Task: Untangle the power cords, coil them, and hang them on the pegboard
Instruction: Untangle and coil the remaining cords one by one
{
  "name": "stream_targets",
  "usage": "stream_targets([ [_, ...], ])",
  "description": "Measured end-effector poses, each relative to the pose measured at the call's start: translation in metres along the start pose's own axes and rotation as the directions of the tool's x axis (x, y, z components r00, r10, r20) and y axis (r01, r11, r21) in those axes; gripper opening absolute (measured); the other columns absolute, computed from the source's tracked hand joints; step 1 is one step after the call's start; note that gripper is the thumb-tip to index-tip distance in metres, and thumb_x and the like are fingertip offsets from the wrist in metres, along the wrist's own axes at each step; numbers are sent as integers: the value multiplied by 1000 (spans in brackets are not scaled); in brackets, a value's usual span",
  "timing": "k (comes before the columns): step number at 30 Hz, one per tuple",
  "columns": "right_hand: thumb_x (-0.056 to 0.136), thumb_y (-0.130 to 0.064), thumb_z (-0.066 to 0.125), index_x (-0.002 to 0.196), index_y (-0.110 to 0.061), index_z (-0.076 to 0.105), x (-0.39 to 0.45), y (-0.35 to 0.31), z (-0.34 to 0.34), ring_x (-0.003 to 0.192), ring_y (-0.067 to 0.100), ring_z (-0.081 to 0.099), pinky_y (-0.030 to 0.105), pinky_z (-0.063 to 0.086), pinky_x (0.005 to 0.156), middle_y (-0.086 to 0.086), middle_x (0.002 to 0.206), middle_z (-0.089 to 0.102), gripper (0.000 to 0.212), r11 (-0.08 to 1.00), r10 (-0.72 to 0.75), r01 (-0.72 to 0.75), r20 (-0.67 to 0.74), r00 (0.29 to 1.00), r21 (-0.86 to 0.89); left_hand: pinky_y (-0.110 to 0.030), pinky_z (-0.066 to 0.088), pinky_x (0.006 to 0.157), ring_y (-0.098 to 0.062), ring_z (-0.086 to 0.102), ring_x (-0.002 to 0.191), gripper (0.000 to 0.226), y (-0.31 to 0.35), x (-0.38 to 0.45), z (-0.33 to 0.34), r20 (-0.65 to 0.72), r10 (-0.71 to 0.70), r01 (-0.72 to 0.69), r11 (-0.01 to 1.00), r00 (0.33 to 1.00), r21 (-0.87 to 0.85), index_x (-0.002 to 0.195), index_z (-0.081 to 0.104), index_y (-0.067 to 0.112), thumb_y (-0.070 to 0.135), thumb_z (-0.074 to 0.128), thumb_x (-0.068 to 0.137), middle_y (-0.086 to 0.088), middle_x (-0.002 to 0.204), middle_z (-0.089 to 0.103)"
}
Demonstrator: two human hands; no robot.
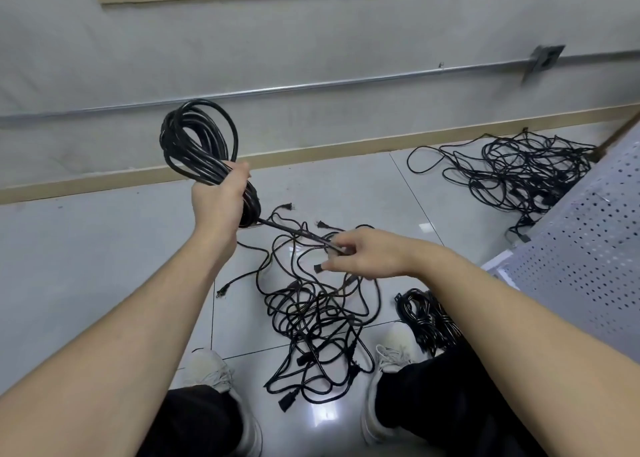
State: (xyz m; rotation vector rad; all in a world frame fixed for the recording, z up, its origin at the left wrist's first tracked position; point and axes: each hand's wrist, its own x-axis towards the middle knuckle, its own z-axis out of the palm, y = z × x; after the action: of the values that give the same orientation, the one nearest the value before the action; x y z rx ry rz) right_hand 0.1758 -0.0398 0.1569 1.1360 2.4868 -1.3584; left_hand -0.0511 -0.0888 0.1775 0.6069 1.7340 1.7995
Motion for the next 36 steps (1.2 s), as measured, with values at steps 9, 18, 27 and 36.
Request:
stream_targets([
  [9, 95, -43, 65, 82, -23, 58, -24, 7, -25, 65, 7, 62, 25, 45, 70, 1, 72, 75, 26, 995, 55, -51, 53, 997, -84, -35, 47, 74, -20, 57, 75, 14, -3, 2, 0, -17, -11, 13, 996, 1000, 86, 68, 61, 24, 25, 70, 80, -3, 78, 60],
  [18, 101, -40, 58, 66, -21, 54, -34, 11, -37, 61, 15, 59, 36, 49, 72, 1, 63, 57, 41, 989, -93, 106, -124, 988, 102, -30, 47, 74, -15, 58, 73, 14, -18, 4, -1, 98, 18, -52, 932, 995, 358, 78, 65, 21, 27, 72, 89, 4, 76, 63],
  [27, 104, -25, 56, 76, -24, 61, -32, -4, -34, 49, 1, 40, 10, 31, 52, -18, 52, 46, 29, 887, -205, 396, -562, 801, 240, -39, 48, 95, -15, 65, 90, 52, -19, -53, 30, 489, -202, -91, 854, 849, 512, 84, 81, 35, 72, 47, 94, 7, 90, 71],
  [36, 87, -33, 80, 67, -24, 60, -18, -4, -38, 70, 2, 52, 21, 42, 72, -13, 76, 54, 30, 810, -24, 457, -758, 652, 367, -30, 51, 77, -10, 66, 77, 37, -19, -79, 39, 695, -170, -121, 929, 699, 349, 91, 81, 23, 55, 63, 93, 12, 84, 74],
])
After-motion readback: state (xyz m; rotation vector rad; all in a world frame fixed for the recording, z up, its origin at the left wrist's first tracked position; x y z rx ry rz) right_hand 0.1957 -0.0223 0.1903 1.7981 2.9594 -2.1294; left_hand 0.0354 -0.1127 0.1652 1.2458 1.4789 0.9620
